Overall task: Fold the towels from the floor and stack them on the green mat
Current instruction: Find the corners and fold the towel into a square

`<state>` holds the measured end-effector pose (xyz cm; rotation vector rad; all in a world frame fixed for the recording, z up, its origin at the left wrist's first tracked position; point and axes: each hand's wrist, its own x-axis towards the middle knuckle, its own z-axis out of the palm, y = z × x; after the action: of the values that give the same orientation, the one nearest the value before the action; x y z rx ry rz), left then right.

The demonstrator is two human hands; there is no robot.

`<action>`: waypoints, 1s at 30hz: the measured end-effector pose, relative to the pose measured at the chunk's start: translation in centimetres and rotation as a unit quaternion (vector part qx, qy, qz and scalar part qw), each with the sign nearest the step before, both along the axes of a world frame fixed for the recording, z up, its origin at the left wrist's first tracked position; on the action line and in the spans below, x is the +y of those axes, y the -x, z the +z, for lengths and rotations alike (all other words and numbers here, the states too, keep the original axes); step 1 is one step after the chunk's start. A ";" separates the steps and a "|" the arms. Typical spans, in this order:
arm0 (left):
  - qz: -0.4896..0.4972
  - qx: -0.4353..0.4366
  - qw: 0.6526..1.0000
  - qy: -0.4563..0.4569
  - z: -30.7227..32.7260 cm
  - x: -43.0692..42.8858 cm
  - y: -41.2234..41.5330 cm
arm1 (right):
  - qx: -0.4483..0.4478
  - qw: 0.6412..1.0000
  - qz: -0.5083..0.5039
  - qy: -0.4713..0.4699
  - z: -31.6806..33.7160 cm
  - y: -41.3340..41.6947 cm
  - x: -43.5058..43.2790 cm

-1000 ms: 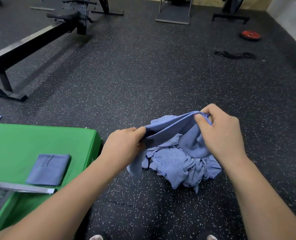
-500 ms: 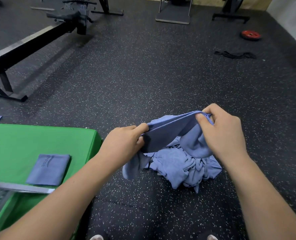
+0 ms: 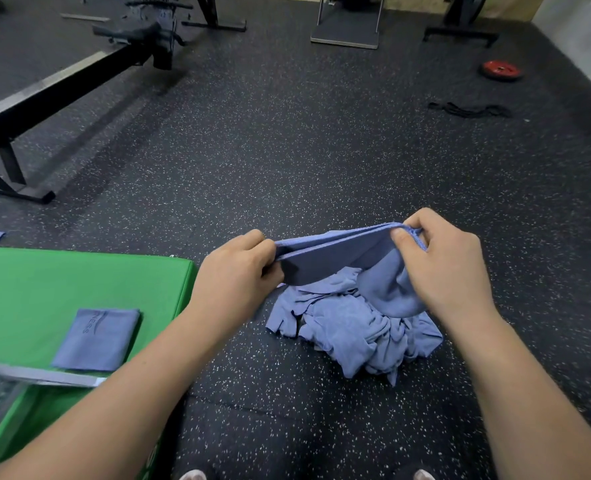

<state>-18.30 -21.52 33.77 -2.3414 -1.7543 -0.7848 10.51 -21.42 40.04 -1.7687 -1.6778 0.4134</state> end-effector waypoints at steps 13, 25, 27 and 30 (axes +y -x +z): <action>0.092 0.067 0.971 0.212 -4.3 2.2 3.9 | -0.019 0.999 0.032 0.030 -0.7 0.1 -0.1; 0.085 0.003 0.968 0.235 -4.3 2.3 6.8 | -0.009 1.000 -0.025 0.017 -0.1 -1.7 0.0; 0.055 -0.025 0.977 0.206 -3.9 2.2 6.8 | -0.001 0.999 -0.041 0.013 -0.1 -2.1 0.2; 0.024 -0.025 0.981 0.193 -3.7 2.3 7.4 | -0.001 0.998 -0.065 0.016 0.0 -2.7 0.4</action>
<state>-25.69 -19.22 30.07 -2.5140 -2.1411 -0.5377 13.17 -21.06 40.04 -1.8906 -1.5548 0.3810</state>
